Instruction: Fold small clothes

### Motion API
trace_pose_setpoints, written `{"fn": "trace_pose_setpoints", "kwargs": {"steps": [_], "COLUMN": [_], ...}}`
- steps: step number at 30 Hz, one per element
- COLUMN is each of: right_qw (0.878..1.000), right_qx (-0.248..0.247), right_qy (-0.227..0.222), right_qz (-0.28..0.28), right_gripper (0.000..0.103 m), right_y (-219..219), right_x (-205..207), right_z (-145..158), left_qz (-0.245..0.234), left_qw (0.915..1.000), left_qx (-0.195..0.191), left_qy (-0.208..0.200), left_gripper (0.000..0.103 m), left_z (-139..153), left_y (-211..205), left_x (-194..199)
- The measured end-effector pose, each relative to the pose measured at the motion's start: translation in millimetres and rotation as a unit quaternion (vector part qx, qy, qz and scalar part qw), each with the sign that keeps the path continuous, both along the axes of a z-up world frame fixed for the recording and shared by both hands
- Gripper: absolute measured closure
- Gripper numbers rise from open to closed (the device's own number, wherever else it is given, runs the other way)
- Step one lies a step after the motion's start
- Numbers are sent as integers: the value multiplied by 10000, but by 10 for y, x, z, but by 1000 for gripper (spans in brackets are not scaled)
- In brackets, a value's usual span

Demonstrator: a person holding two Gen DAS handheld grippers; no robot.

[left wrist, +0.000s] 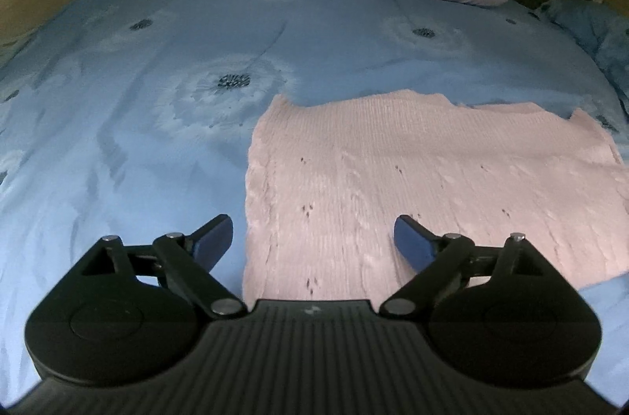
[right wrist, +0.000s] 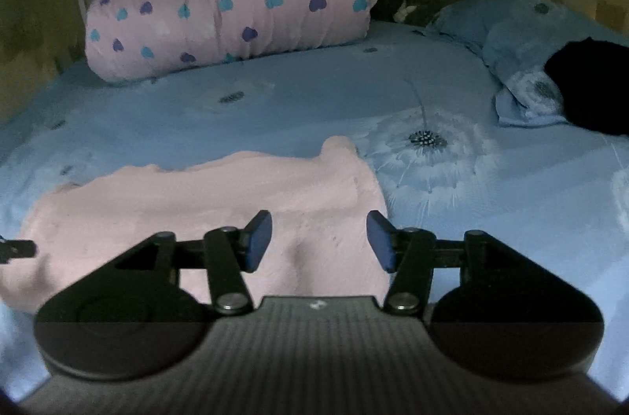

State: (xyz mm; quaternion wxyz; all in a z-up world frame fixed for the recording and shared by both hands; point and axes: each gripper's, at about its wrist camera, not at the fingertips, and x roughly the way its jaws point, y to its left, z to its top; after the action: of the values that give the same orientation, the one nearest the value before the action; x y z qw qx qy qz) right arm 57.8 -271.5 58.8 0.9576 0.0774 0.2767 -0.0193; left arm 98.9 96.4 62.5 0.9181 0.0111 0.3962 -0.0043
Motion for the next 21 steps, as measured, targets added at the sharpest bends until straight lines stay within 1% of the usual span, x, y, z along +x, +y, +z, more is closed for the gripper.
{"fn": "trace_pose_setpoints", "kwargs": {"steps": [2,6,9,12,16,20,21], "right_qw": [9997,9970,9931,9882,9847,9806,9785], "right_qx": [245,717,1018,1279,1388,1489,1550], "right_qy": [-7,170,344,495,583,546,533], "right_qz": [-44,-227,-466,-684,-875,-1154,-1251], "right_gripper": [47,46,46,46,46,46,43], "right_y": [13,22,52,98,153,187,187], "right_x": [-154,-379,-495,-551,-520,-448,-431], "right_z": [52,22,-94,-231,-358,-483,-519], "left_qz": [-16,-46,52,39,21,-29,-25], "left_qw": [10000,9998,10000,9999,9998,9998,9998], "left_qx": [39,175,84,-4,-10,-40,-52], "left_qy": [35,-17,8,126,194,172,196], "left_gripper": [11,9,9,9,9,7,7], "left_z": [45,94,37,-79,-181,-220,-235], "left_y": [14,47,93,130,164,195,201], "left_x": [-84,-225,-264,-271,-257,-235,-225]}}
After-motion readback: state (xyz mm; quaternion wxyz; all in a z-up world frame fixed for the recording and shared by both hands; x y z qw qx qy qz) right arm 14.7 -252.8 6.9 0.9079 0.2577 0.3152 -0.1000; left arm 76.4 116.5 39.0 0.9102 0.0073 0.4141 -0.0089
